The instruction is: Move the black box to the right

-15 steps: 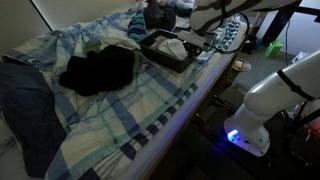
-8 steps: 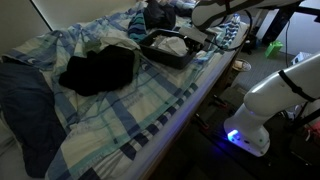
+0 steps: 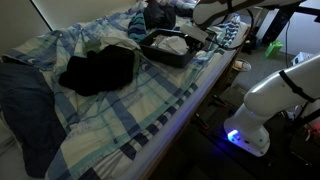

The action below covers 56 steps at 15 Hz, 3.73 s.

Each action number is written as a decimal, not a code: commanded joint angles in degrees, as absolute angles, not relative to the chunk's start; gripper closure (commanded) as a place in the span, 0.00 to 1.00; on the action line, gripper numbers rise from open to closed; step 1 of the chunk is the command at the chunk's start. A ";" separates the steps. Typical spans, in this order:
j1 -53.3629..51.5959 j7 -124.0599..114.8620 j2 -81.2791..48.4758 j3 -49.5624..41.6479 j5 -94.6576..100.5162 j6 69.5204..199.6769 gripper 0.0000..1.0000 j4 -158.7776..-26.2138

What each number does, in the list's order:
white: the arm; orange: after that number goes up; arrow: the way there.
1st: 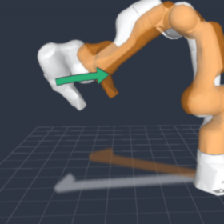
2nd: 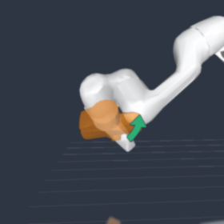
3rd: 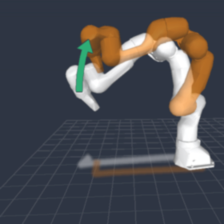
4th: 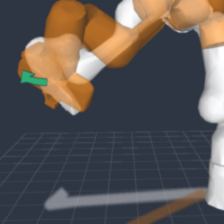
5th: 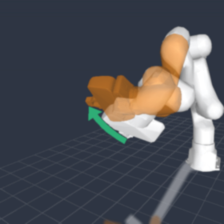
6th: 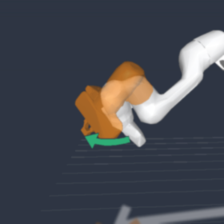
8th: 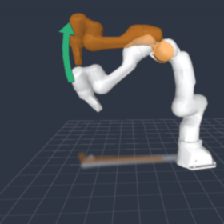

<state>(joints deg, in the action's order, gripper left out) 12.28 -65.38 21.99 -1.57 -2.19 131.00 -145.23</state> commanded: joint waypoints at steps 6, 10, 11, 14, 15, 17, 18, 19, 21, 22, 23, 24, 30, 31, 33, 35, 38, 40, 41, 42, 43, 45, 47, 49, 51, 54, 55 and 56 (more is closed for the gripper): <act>13.71 -64.62 23.17 -4.88 -3.89 130.98 0.96 -142.12; 14.80 -64.66 22.76 -6.38 -3.84 130.95 0.96 -140.65; 15.12 -64.72 22.70 -6.68 -3.75 130.96 0.96 -140.23; 16.12 -64.78 22.52 -7.56 -3.61 131.10 0.96 -138.78; 16.38 -64.77 22.42 -7.77 -3.56 131.16 0.96 -138.35; 16.89 -64.66 22.05 -8.08 -3.32 131.50 0.96 -137.48; 17.09 -64.53 21.85 -8.18 -3.07 131.66 0.96 -137.15; 17.14 -63.86 21.79 -8.33 -2.83 131.61 0.96 -136.87; 17.18 -62.22 21.42 -8.61 -2.14 131.04 0.96 -136.12; 17.26 -61.11 21.14 -8.71 -1.76 130.96 0.96 -135.81; 17.28 -59.50 20.67 -8.98 -1.47 130.57 0.96 -135.35; 17.24 -57.61 20.18 -9.29 -1.45 130.15 0.96 -134.89; 17.93 -47.78 15.85 -12.05 -1.90 128.52 0.97 -130.92; 18.18 -46.81 15.19 -12.46 -1.89 128.44 0.97 -130.27; 18.65 -45.06 13.88 -13.34 -2.04 128.40 0.97 -129.12; 19.15 -43.50 12.69 -14.23 -2.07 128.08 0.97 -128.06; 19.65 -41.28 11.00 -15.41 -2.19 128.17 0.97 -126.89; 19.93 -39.80 9.57 -16.33 -2.62 128.20 0.97 -125.76; 20.09 -38.98 8.89 -16.84 -2.94 128.24 0.97 -125.24; 20.22 -38.55 8.21 -17.24 -3.10 128.12 0.97 -124.67; 20.37 -38.08 7.57 -17.65 -3.44 127.82 0.97 -124.17; 20.21 -39.41 7.70 -17.43 -2.11 129.21 0.98 -126.93; 20.22 -39.36 6.88 -17.67 -2.04 129.20 0.93 -127.07; 20.16 -39.38 6.30 -17.71 -2.03 129.21 0.93 -127.20; 20.13 -39.39 6.23 -17.68 -2.02 129.21 0.93 -127.19; 20.13 -39.39 6.23 -17.68 -2.02 129.21 0.93 -127.19; 20.13 -39.39 6.23 -17.68 -2.02 129.21 0.98 -127.19; 20.06 -40.07 6.01 -17.55 -1.96 129.57 0.98 -127.19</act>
